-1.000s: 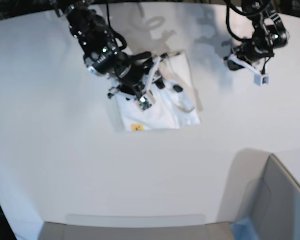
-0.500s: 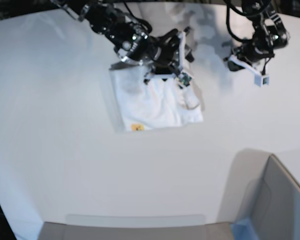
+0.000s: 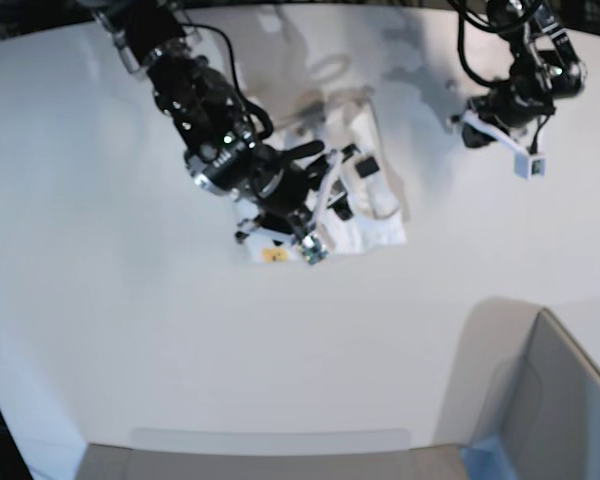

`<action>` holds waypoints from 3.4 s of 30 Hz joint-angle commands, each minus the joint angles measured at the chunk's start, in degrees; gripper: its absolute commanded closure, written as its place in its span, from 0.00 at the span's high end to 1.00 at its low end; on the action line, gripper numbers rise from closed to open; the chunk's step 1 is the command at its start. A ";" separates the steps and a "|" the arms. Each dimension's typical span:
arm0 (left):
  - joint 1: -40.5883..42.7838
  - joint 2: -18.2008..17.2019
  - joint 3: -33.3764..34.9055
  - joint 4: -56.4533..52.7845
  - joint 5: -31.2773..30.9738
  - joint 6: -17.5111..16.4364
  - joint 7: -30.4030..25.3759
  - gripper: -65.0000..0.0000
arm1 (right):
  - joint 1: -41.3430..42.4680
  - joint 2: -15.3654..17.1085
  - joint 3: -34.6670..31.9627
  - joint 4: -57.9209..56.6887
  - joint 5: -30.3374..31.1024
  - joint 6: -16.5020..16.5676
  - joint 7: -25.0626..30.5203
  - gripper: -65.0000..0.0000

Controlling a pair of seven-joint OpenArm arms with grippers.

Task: Layout the t-shirt on the table in an organized manner, then fold the t-shirt properly
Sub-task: 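Pull the shirt toward the table center with the right gripper, then grasp the shirt edge with the left gripper beside the right gripper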

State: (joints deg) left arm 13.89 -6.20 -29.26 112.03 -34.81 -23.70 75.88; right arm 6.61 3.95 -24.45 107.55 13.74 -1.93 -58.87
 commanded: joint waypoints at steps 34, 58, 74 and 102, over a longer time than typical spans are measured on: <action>3.30 -0.18 18.84 4.50 -17.10 0.19 4.12 0.18 | -9.12 4.54 11.74 -6.49 0.02 0.66 4.32 0.37; 2.86 -0.18 24.90 3.71 -9.28 0.19 4.08 0.18 | -9.56 4.54 11.66 -6.40 0.02 0.66 4.41 0.37; 0.40 2.37 24.46 2.92 -9.63 0.10 4.08 0.18 | -9.56 4.54 11.66 -6.40 0.02 0.66 4.41 0.37; -1.98 0.70 25.08 -1.83 -9.28 0.10 4.12 0.00 | -10.08 4.54 11.66 -6.14 -0.15 0.66 4.41 0.37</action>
State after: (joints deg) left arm 12.88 -4.91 -4.08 109.14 -43.09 -23.42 79.70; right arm -3.92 8.38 -12.82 100.36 13.28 -1.54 -55.00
